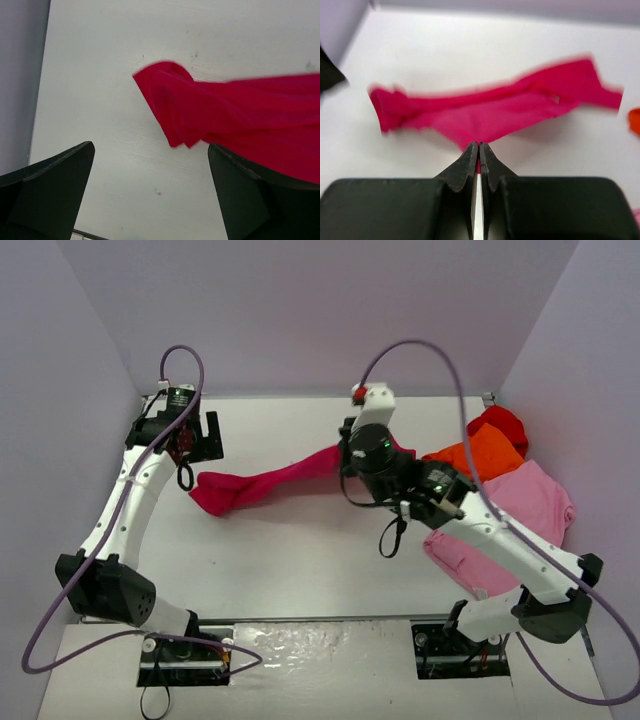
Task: Fold and stack the t-shirts
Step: Flatten out the tshirt
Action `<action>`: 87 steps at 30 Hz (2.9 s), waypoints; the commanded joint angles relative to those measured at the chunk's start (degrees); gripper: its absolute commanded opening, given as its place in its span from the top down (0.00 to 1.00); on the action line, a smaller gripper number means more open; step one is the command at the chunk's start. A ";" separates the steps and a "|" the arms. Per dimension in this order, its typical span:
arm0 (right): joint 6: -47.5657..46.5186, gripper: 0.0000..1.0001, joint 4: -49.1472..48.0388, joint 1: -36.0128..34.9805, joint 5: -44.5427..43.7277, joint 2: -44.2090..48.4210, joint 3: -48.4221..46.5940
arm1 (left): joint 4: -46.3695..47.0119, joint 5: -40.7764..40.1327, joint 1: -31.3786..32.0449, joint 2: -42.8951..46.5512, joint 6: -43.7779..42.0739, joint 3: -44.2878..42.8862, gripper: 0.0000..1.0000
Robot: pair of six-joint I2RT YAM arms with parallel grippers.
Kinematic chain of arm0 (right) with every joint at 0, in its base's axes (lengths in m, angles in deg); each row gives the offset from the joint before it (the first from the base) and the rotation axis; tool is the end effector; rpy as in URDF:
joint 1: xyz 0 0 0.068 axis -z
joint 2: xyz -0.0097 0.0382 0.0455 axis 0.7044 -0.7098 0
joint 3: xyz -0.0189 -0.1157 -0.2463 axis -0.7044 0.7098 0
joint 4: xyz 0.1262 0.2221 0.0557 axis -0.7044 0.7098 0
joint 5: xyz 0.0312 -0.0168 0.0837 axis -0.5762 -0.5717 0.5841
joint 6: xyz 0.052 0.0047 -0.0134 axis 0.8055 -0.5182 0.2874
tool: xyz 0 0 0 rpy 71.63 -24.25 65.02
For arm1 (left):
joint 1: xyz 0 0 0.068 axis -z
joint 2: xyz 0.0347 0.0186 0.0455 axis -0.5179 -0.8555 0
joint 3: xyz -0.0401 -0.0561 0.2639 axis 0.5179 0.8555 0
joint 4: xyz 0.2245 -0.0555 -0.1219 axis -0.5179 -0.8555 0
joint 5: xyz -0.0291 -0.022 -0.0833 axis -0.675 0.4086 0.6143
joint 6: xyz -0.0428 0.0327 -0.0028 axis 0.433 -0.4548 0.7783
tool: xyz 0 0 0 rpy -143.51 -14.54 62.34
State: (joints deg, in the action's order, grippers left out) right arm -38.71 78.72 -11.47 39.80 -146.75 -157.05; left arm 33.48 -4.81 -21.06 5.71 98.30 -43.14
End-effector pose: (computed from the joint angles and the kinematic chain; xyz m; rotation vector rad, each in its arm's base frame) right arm 0.1803 0.2382 0.4447 -0.1400 1.8126 0.5390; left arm 0.2984 -0.0444 0.3841 -0.3178 2.3137 0.0356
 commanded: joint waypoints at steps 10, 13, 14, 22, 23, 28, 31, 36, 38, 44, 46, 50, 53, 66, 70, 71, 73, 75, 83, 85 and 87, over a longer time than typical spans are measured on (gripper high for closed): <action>-8.51 1.00 3.79 5.18 -13.25 4.27 -7.10 | -2.35 8.31 1.09 -3.99 1.11 1.72 0.03; -9.59 1.00 3.53 8.41 -10.40 3.34 -9.40 | -2.82 9.59 1.93 -5.16 1.14 1.36 0.03; -11.12 1.00 2.99 9.43 -9.77 2.14 -11.03 | -2.40 11.00 2.06 -5.14 1.52 1.66 0.03; -16.17 1.00 -0.25 23.31 10.98 -18.94 -39.81 | 2.43 16.86 2.22 -1.79 7.26 4.51 0.03; -16.17 1.00 -0.04 24.80 15.18 -23.32 -46.03 | 2.79 16.91 2.32 -1.28 7.87 4.86 0.03; -17.33 1.00 -0.29 26.98 20.51 -40.47 -73.60 | 6.96 14.03 3.00 5.35 11.00 8.99 0.03; -19.32 1.00 -9.96 26.98 19.20 -31.97 -62.07 | 8.07 11.38 3.57 8.44 10.94 10.52 0.04; -22.73 1.00 -12.97 26.98 12.00 -19.54 -52.12 | 8.27 9.27 3.76 10.90 10.66 10.79 0.04; -23.22 1.00 -12.69 26.98 9.27 -14.74 -46.56 | 8.26 8.72 3.90 11.24 10.23 10.78 0.04; -23.56 1.00 -11.45 26.97 -4.11 -0.84 -30.70 | 5.12 16.86 5.81 8.37 8.87 9.65 0.04; -23.64 1.00 -10.98 26.90 -7.99 1.36 -24.81 | 7.62 20.56 8.50 7.50 11.44 12.80 0.04; -23.46 1.00 -10.63 27.07 -10.46 4.08 -18.08 | 13.99 24.94 14.54 4.80 16.13 16.48 0.04; -23.41 1.00 -9.54 27.07 -13.75 4.14 -15.55 | 17.75 28.84 20.70 1.84 18.75 16.25 0.04; -23.22 1.00 -7.90 27.97 -16.59 4.57 -11.00 | 26.79 34.29 42.30 -8.06 26.55 11.05 0.04; -21.93 1.00 -7.91 28.30 -15.25 4.52 -9.38 | 27.08 33.28 51.79 -10.54 28.13 9.25 0.04; -21.61 1.00 -7.99 28.31 -15.00 4.45 -8.77 | 27.24 33.29 53.13 -11.90 28.52 8.99 0.04; -21.09 1.00 -7.99 28.39 -14.40 4.71 -7.89 | 27.58 33.71 56.74 -14.57 28.78 7.87 0.04; -20.56 1.00 -7.99 28.47 -14.31 4.88 -6.91 | 27.41 33.72 58.69 -16.61 28.87 6.63 0.04; -19.02 1.00 -7.78 28.83 -12.70 6.44 -3.37 | 28.16 32.61 60.61 -25.46 27.10 1.87 0.69; -18.77 1.00 -7.59 28.83 -12.00 6.82 -3.18 | 27.40 32.29 60.55 -28.37 25.96 -0.28 0.91; -18.61 1.00 -7.45 28.84 -11.82 7.00 -3.02 | 27.61 31.82 60.53 -29.95 25.16 -1.22 1.00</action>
State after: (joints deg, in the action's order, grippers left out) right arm -58.49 74.97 17.00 27.86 -142.55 -159.94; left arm 58.92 28.36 39.87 -23.37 125.07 -38.06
